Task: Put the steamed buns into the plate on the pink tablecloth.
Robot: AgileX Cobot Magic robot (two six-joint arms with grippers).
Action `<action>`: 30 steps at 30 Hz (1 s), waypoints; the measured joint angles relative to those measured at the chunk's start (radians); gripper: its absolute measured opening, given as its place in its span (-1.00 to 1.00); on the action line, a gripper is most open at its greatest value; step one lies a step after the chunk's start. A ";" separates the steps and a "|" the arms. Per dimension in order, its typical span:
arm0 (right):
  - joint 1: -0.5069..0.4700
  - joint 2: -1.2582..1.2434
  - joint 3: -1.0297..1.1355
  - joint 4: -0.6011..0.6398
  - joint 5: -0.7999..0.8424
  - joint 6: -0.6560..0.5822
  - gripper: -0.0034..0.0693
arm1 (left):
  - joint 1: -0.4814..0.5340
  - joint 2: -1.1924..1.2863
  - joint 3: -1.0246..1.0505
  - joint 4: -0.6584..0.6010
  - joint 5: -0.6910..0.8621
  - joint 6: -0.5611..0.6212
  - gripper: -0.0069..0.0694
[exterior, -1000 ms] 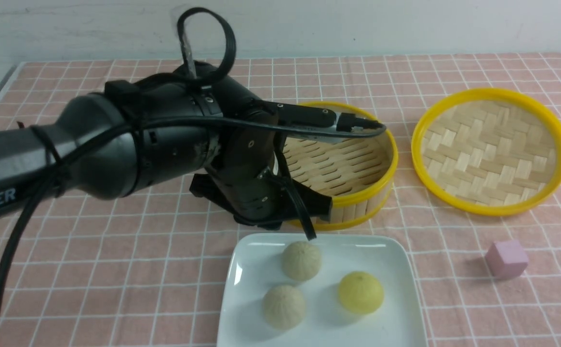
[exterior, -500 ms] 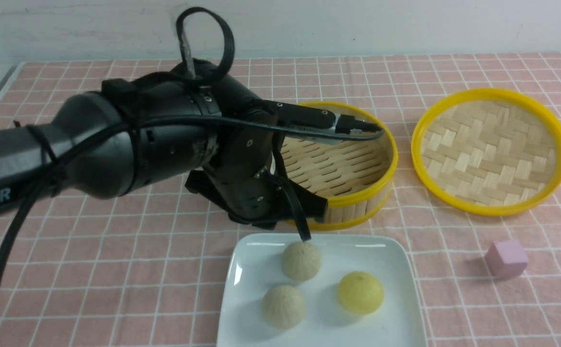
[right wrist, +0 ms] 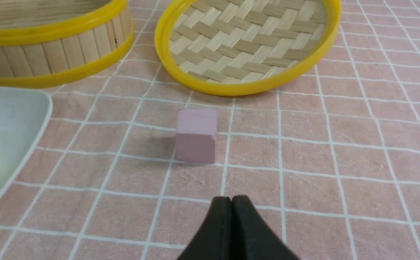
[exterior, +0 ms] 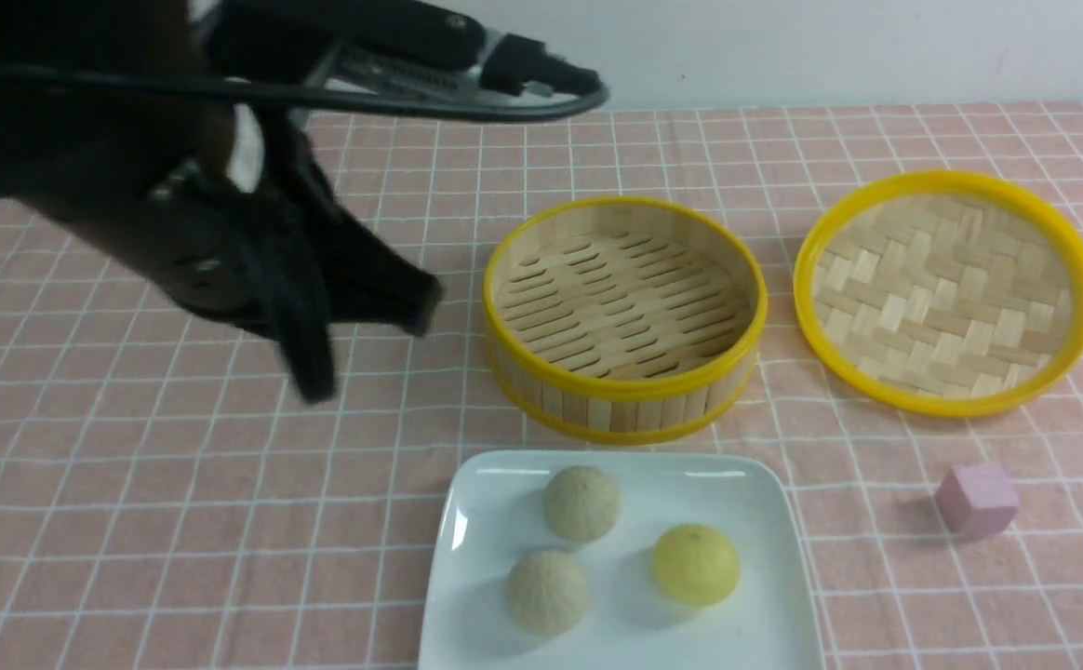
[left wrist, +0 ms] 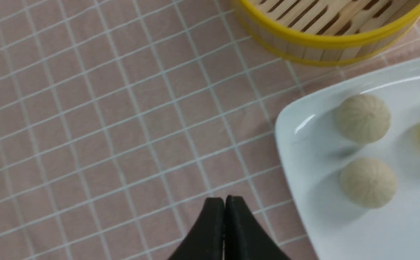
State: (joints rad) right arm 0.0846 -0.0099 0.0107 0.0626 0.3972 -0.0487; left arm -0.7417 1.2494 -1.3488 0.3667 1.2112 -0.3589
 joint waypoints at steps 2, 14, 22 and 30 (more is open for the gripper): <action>0.000 0.000 0.000 0.000 0.000 0.000 -0.89 | 0.000 -0.092 0.002 0.021 0.023 0.008 -0.76; 0.000 0.000 0.000 0.000 0.000 0.000 -0.87 | 0.000 -0.676 0.495 -0.116 -0.199 -0.079 -0.75; 0.000 0.000 0.000 0.000 0.000 0.000 -0.84 | 0.000 -0.801 0.808 -0.195 -0.826 -0.187 -0.73; 0.000 0.000 0.000 0.000 0.000 0.000 -0.81 | 0.000 -0.801 0.886 -0.192 -1.042 -0.213 -0.71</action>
State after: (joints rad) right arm 0.0846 -0.0099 0.0107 0.0626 0.3972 -0.0487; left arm -0.7417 0.4484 -0.4633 0.1745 0.1693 -0.5721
